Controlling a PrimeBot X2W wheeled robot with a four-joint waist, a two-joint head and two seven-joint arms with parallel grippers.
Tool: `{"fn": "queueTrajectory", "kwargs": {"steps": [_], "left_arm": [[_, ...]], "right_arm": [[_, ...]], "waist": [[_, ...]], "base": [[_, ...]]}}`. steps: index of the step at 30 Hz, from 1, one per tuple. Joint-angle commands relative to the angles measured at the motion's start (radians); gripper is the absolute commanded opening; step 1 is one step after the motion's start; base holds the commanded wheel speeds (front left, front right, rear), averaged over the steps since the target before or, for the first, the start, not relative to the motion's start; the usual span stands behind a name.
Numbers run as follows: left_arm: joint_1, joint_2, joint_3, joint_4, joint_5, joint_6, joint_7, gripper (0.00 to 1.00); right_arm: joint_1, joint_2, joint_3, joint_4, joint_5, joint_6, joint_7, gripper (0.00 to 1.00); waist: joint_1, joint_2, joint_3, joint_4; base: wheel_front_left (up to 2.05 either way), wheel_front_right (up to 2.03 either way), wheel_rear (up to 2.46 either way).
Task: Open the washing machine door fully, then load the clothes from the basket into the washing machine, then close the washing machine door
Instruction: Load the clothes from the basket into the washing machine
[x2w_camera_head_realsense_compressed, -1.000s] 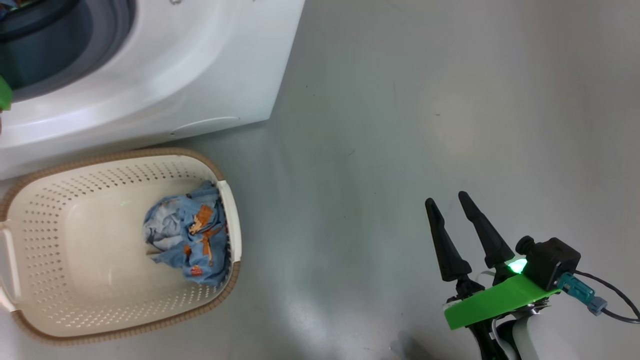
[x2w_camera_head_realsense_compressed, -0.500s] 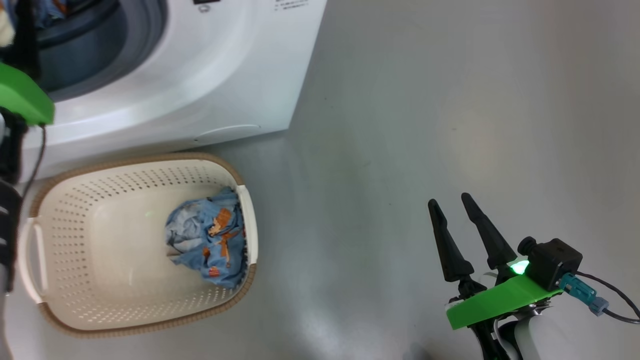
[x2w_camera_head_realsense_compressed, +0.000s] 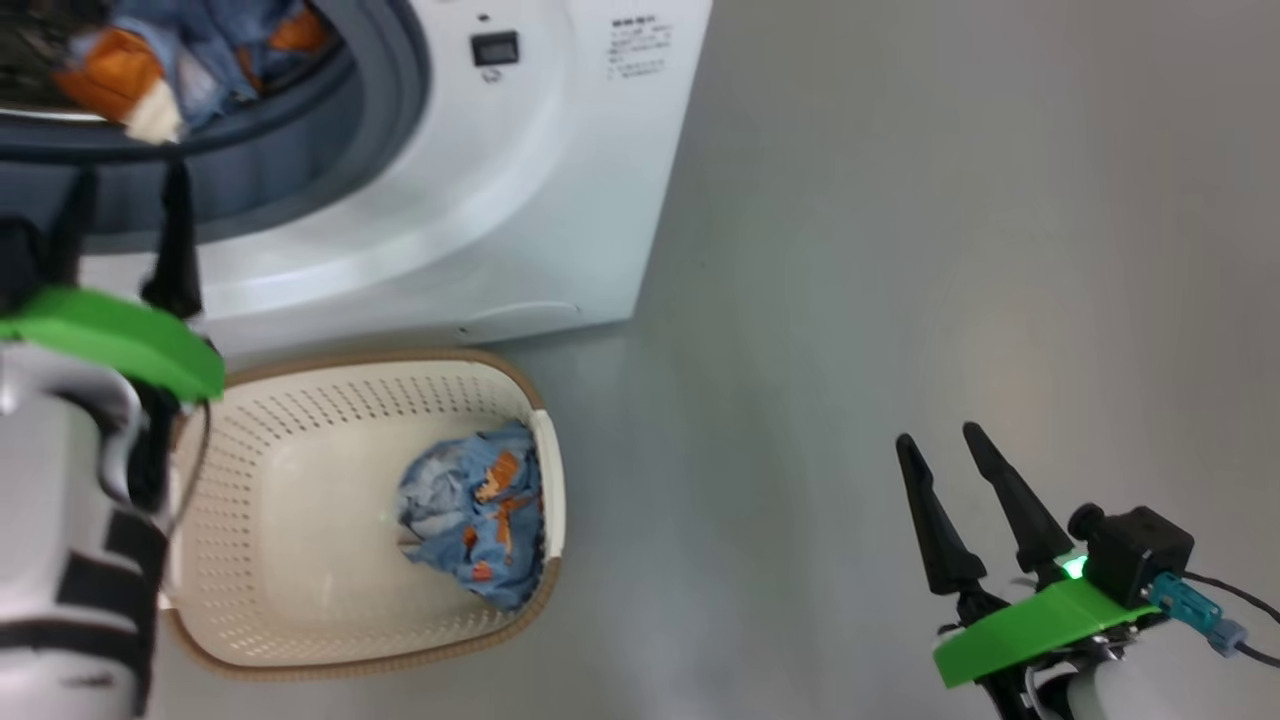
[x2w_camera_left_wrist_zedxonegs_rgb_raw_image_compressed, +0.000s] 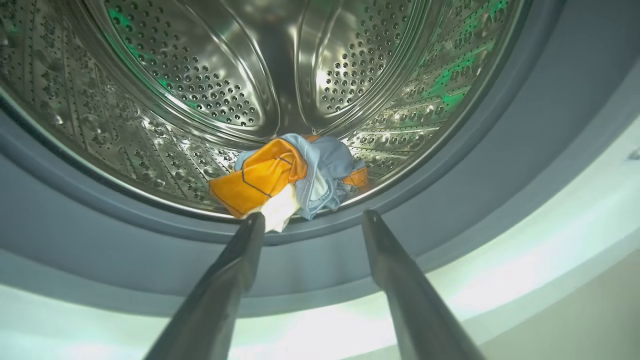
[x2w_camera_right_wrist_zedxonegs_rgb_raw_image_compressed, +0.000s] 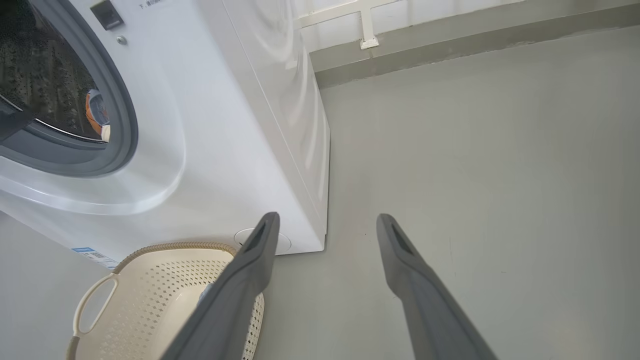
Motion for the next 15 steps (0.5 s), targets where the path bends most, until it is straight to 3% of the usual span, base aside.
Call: {"fn": "queueTrajectory", "kwargs": {"steps": [1,15], "left_arm": [[0.053,0.026,0.049,-0.051,0.016,-0.002,-0.005,1.00],[0.369,-0.054,0.132,-0.228,0.099,-0.002,-0.005,1.00]], "right_arm": [[0.028,-0.019,0.017,-0.017,0.004,0.003,-0.012,1.00],[0.115,-0.076,-0.009,-0.007,0.015,0.003,-0.012,1.00]], "waist": [[0.0000,0.0000,-0.061,0.039],[0.0000,0.0000,-0.205,0.103]], "base": [[0.00,0.00,0.00],[0.00,0.00,0.00]]}}
